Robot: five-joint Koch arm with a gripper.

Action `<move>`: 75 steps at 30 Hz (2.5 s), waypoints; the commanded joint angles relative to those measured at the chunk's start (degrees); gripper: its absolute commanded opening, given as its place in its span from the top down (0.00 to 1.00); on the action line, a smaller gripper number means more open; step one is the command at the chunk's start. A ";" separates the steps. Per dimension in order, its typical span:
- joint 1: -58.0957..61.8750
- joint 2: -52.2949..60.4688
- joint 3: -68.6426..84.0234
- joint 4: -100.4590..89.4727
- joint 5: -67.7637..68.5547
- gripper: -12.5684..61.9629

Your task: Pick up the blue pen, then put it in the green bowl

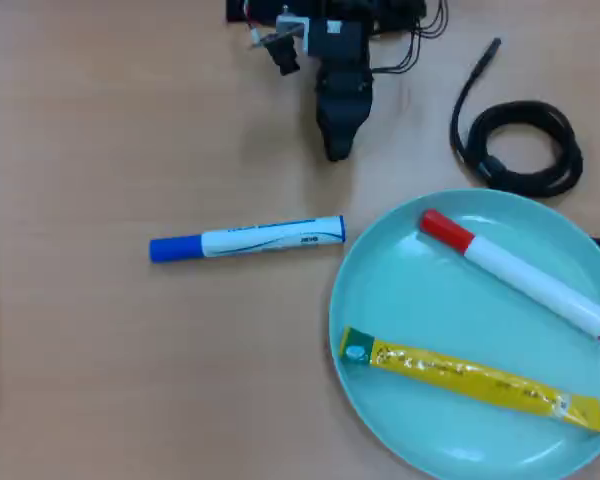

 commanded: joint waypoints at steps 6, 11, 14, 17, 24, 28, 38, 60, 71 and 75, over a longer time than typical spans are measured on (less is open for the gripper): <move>0.09 5.62 3.34 7.38 1.32 0.17; 0.00 5.62 1.67 9.32 1.23 0.16; -0.09 5.62 -1.14 14.06 1.41 0.16; -0.18 5.62 -3.52 17.40 1.41 0.16; -0.26 5.62 -7.73 18.54 1.32 0.17; -0.44 5.62 -12.30 22.06 1.41 0.16; -1.93 5.71 -31.90 43.15 1.58 0.16; 2.64 5.10 -64.25 66.01 -5.19 0.17; 8.35 -2.90 -76.29 70.75 -10.63 0.16; 10.20 -8.61 -79.98 70.75 -10.63 0.17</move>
